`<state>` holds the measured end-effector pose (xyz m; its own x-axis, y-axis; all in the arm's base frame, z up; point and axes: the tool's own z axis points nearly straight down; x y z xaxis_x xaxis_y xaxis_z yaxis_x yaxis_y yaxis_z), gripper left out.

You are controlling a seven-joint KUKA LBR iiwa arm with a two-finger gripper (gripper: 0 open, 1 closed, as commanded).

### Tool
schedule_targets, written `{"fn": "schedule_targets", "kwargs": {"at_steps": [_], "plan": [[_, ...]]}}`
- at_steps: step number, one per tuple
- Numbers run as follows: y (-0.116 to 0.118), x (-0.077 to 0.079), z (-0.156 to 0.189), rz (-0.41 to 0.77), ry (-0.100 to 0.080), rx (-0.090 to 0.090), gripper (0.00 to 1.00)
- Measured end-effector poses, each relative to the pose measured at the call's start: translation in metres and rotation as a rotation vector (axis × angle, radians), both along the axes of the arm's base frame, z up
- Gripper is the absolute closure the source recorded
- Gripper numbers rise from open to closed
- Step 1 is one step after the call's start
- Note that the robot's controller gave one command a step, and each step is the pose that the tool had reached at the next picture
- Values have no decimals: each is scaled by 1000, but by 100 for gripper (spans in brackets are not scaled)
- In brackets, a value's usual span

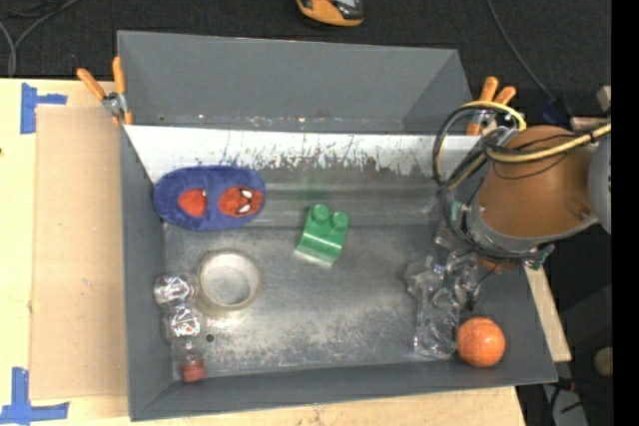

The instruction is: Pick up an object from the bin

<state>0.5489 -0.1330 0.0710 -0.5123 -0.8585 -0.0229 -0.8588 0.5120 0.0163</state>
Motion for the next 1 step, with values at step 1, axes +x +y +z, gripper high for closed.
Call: {"fn": "schedule_targets", "kwargs": {"at_steps": [1], "plan": [[1,-3,42,0,9,2,100]]}}
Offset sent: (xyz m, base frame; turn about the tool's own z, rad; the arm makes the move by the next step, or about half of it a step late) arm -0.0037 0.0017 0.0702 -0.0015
